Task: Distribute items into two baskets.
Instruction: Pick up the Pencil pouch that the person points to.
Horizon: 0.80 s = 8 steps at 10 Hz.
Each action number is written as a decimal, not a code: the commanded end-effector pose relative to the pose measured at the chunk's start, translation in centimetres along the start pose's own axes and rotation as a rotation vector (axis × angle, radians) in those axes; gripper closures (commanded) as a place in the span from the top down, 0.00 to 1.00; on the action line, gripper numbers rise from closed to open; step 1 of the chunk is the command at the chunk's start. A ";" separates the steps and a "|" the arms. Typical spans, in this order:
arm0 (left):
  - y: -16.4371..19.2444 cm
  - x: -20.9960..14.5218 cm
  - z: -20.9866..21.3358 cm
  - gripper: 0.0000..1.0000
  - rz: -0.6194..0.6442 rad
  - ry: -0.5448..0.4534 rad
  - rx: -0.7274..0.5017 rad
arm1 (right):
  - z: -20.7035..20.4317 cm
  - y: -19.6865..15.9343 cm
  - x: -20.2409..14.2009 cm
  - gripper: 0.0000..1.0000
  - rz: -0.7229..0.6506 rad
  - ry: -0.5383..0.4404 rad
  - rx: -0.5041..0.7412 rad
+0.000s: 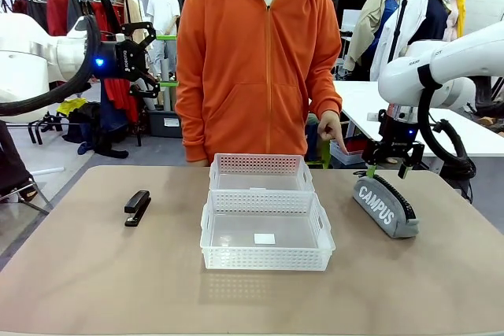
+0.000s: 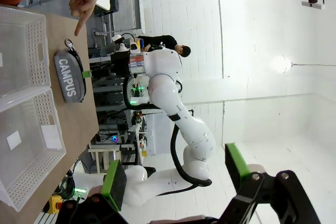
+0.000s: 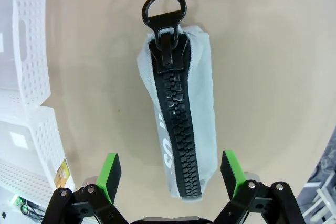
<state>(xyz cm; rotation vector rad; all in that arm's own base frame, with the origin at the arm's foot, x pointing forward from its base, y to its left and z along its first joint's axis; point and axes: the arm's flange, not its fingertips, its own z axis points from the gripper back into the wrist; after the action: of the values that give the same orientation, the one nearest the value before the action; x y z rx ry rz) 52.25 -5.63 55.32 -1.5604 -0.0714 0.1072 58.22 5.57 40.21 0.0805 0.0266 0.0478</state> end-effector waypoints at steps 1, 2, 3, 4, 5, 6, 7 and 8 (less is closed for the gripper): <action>-0.2 0.0 0.1 1.00 -0.002 -0.003 -0.004 | 0.0 0.0 0.0 1.00 0.000 -0.002 0.000; -0.2 0.0 0.1 1.00 -0.002 -0.003 -0.004 | -1.3 -0.6 0.8 1.00 -0.021 0.023 -0.004; -0.2 0.0 0.1 1.00 -0.002 -0.003 -0.004 | -2.1 -1.5 1.5 1.00 -0.023 0.049 -0.005; -0.2 0.0 0.1 1.00 -0.002 -0.003 -0.004 | -3.2 -1.8 1.8 1.00 -0.018 0.067 0.011; -0.2 0.0 0.1 1.00 -0.002 -0.003 -0.004 | -3.9 -2.2 2.0 1.00 -0.011 0.073 -0.005; -0.2 0.0 0.1 1.00 -0.002 -0.003 -0.004 | -4.6 -2.1 2.1 1.00 -0.010 0.085 -0.002; -0.2 0.0 0.1 1.00 -0.002 -0.003 -0.004 | -5.0 -2.0 2.2 1.00 -0.008 0.092 -0.002; -0.2 0.0 0.1 1.00 -0.002 -0.003 -0.004 | -5.2 -2.0 2.2 1.00 -0.013 0.093 -0.003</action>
<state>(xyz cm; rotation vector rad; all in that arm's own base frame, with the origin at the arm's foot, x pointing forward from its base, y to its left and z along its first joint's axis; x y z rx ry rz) 52.25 -5.63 55.32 -1.5604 -0.0714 0.1072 59.79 4.04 34.06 0.0772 0.1199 0.0183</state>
